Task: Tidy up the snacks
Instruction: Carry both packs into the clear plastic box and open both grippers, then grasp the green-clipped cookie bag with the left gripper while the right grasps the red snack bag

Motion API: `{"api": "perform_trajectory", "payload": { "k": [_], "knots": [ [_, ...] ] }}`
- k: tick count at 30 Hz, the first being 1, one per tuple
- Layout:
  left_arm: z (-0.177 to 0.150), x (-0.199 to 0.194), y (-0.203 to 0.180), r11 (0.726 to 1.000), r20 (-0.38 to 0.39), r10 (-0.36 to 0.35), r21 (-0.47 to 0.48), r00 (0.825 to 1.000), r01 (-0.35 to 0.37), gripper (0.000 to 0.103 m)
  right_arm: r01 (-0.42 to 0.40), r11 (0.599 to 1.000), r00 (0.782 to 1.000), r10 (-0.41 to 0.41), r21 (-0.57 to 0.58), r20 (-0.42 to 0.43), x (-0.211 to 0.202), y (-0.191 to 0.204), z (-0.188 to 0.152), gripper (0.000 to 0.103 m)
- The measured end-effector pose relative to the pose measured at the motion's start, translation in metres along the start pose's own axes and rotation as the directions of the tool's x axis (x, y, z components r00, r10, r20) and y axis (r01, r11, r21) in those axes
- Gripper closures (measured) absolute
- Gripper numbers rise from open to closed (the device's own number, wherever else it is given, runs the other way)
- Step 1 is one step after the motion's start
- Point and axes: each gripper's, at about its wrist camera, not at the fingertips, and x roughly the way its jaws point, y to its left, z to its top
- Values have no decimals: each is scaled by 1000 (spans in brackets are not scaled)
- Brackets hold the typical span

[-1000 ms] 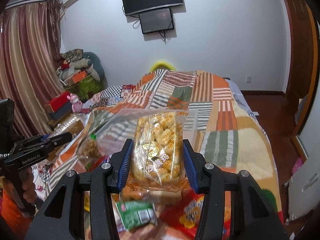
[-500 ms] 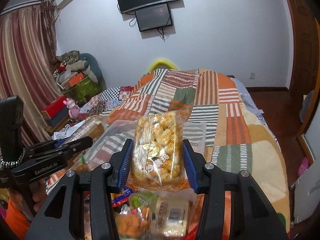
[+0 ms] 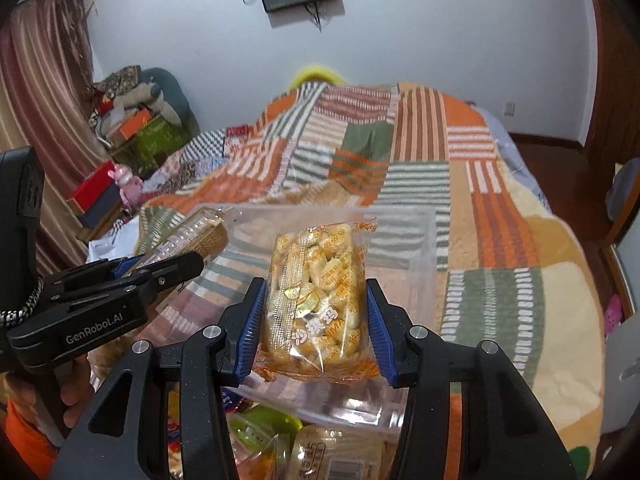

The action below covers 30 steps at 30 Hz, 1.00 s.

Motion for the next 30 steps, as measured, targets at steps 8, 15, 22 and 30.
{"api": "perform_trajectory", "payload": {
  "k": [8,15,22,30],
  "knots": [
    [-2,17,-4,1000,-46,15,11,999,-14,67,8,1000,997,-8,-8,-72,17,-1,-2,58],
    [1,-1,-9,999,1,26,39,1000,-26,67,14,1000,998,-15,-7,-66,11,-3,-1,57],
    [-3,-31,-3,1000,31,16,26,999,-17,67,11,1000,1000,-11,-13,-26,-17,-6,-1,57],
    [-19,-72,16,999,64,29,37,997,-32,60,41,998,999,-40,-39,35,-59,-9,-10,52]
  ]
}}
